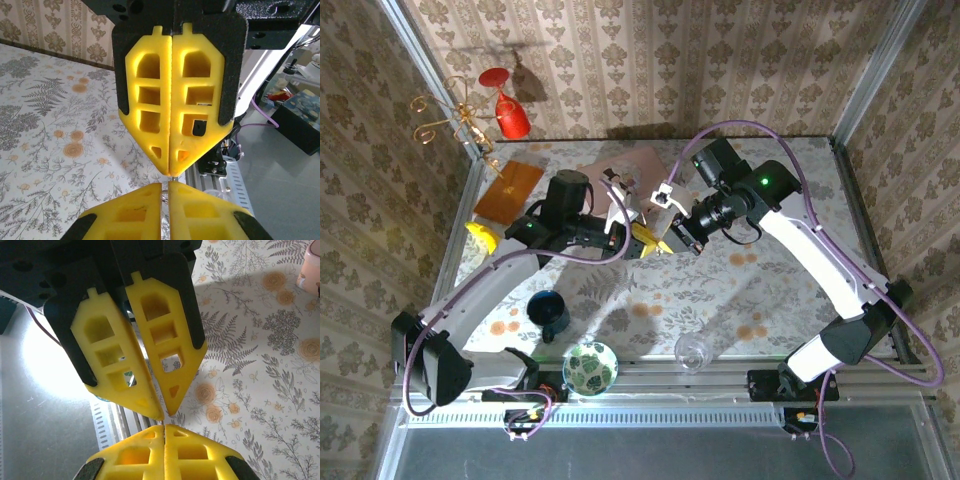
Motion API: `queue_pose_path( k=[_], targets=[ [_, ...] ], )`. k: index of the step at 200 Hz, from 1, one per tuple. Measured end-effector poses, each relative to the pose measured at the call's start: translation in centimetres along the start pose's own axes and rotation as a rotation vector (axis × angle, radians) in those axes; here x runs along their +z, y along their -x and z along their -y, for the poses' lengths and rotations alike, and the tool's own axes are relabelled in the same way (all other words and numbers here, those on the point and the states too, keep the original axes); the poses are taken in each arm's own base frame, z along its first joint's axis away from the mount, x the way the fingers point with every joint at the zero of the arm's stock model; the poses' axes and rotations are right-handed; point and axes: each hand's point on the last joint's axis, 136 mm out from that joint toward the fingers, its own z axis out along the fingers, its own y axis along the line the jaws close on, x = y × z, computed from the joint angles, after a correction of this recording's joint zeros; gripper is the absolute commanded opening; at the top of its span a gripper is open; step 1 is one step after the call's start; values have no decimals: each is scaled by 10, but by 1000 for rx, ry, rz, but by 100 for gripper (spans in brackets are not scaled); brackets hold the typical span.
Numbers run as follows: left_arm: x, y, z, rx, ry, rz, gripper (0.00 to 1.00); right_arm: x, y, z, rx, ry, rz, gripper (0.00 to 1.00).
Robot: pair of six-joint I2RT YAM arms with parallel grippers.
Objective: Unlock the padlock with the key
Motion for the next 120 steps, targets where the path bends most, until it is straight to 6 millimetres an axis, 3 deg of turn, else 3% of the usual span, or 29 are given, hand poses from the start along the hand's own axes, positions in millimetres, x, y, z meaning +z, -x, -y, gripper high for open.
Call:
queue_pose_path(
  k=[29, 58, 120],
  targets=[
    [0, -2, 1, -3, -8, -4, 7, 0, 0, 0, 0, 0, 0, 0],
    [1, -4, 0, -8, -11, -10, 16, 0, 0, 0, 1, 0, -2, 0],
    [3, -9, -1, -27, -21, -23, 22, 0, -2, 0, 5, 2, -6, 0]
  ],
)
